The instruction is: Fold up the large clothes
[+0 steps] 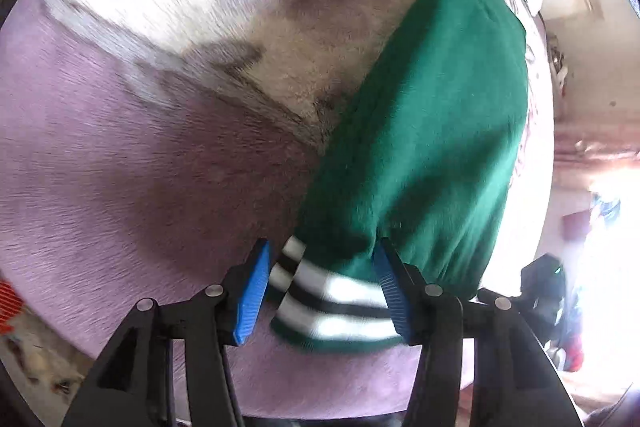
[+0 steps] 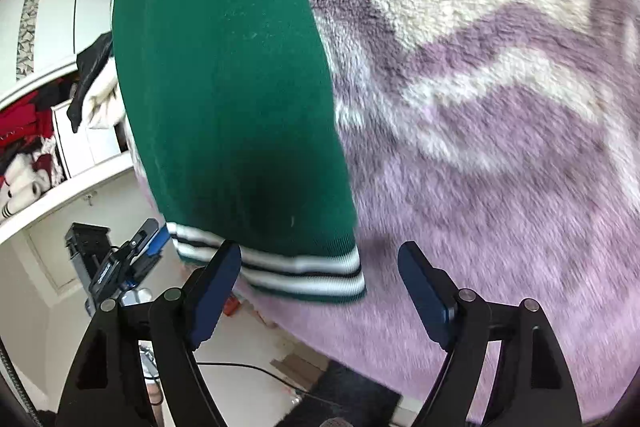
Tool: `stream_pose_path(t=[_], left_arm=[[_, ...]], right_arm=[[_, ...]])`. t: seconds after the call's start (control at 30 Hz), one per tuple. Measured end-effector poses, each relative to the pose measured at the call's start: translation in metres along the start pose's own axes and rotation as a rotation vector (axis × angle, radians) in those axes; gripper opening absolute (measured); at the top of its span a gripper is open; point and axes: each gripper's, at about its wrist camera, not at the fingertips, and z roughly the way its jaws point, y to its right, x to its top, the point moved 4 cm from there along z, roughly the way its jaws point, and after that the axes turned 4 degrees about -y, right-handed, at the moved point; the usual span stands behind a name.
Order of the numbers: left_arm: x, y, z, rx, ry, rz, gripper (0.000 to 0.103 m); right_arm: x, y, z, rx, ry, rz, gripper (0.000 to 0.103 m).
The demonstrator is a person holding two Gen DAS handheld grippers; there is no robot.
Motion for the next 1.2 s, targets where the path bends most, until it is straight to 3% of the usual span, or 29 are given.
stream_pose_path(t=[0.1,0.13,0.2,0.23,0.27,0.3,0.37,0.4,0.5,0.63,0.7,0.8,0.87,0.9,1.03,1.07,1.2], left_arm=[[-0.001,0.015,0.014,-0.011,-0.035,0.06,0.05],[-0.003,0.023,0.017,0.049,-0.023,0.112,0.05],[-0.005,0.029,0.017,0.101,-0.002,0.163,0.049],[-0.006,0.03,0.014,0.124,0.017,0.171,0.037],[-0.007,0.031,0.008,0.126,0.035,0.168,0.031],[-0.008,0.037,0.005,0.124,0.05,0.163,0.022],[-0.014,0.038,-0.011,0.075,0.074,0.147,0.02],[-0.015,0.04,-0.015,0.06,0.081,0.146,0.019],[-0.022,0.032,-0.032,0.055,0.083,0.176,0.019],[-0.007,0.008,0.007,0.059,-0.007,0.144,0.021],[-0.001,0.01,0.004,0.041,-0.027,0.147,0.025],[-0.006,0.013,-0.014,-0.045,-0.065,0.173,0.034],[-0.002,0.012,-0.017,-0.073,-0.055,0.175,0.049],[-0.002,0.006,-0.018,-0.088,-0.05,0.164,0.056],[0.011,-0.001,0.011,-0.159,-0.092,0.112,0.056],[0.014,0.005,0.018,-0.175,-0.094,0.119,0.056],[0.022,0.019,0.02,-0.147,-0.056,0.184,0.057]], right_arm=[[0.0,-0.01,0.008,0.067,0.029,0.037,0.083],[-0.003,-0.016,0.014,0.077,0.041,0.047,0.083],[-0.007,-0.026,0.025,0.052,0.042,0.045,0.08],[-0.009,-0.035,0.035,0.032,0.044,0.042,0.067],[-0.013,-0.039,0.039,-0.022,0.057,0.037,0.049],[-0.014,-0.04,0.04,-0.09,0.074,0.041,0.044],[-0.018,-0.045,0.044,-0.099,0.104,0.073,0.02],[-0.024,-0.048,0.041,-0.106,0.119,0.096,0.014],[-0.042,-0.064,0.031,-0.117,0.144,0.124,0.01],[-0.039,-0.064,0.039,-0.193,0.094,0.101,0.013],[-0.028,-0.064,0.057,-0.24,0.028,0.071,0.029],[-0.019,-0.068,0.052,-0.142,-0.005,0.08,0.043],[-0.016,-0.066,0.038,-0.09,0.036,0.052,0.075],[-0.014,-0.064,0.036,-0.087,0.053,0.042,0.078],[0.009,-0.051,0.056,0.048,0.016,0.04,0.079],[0.014,-0.053,0.069,0.115,-0.008,0.043,0.079],[0.027,-0.06,0.09,0.263,0.013,0.065,0.079]])
